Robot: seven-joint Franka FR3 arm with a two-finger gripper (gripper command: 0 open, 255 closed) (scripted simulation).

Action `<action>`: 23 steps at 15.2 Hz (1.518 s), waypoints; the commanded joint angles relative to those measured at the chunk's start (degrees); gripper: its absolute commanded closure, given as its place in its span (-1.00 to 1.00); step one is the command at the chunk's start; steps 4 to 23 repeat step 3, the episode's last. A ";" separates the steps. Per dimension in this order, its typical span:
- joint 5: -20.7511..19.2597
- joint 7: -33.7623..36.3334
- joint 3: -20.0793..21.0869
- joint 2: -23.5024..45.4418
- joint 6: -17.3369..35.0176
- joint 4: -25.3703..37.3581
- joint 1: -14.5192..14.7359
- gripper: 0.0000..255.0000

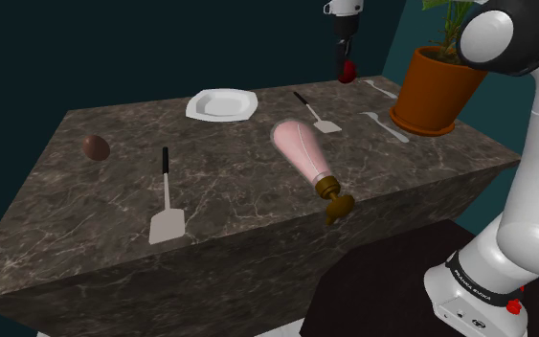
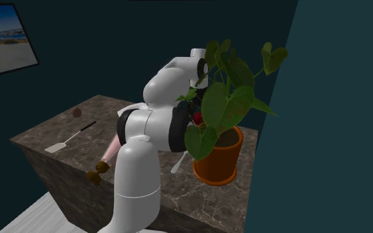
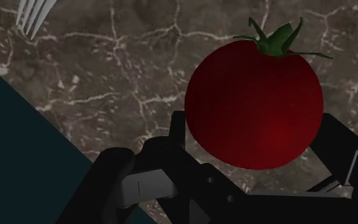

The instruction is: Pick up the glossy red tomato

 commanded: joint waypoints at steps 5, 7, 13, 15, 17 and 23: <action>0.10 -0.15 -0.02 0.55 -2.20 2.75 -0.20 1.00; 0.10 -0.15 -0.02 0.55 -2.20 2.75 -0.20 1.00; 0.10 -0.15 -0.02 0.55 -2.20 2.75 -0.20 1.00; 0.10 -0.15 -0.02 0.55 -2.20 2.75 -0.20 1.00; 0.10 -0.15 -0.02 0.55 -2.20 2.75 -0.20 1.00; 0.10 -0.15 -0.02 0.55 -2.20 2.75 -0.20 1.00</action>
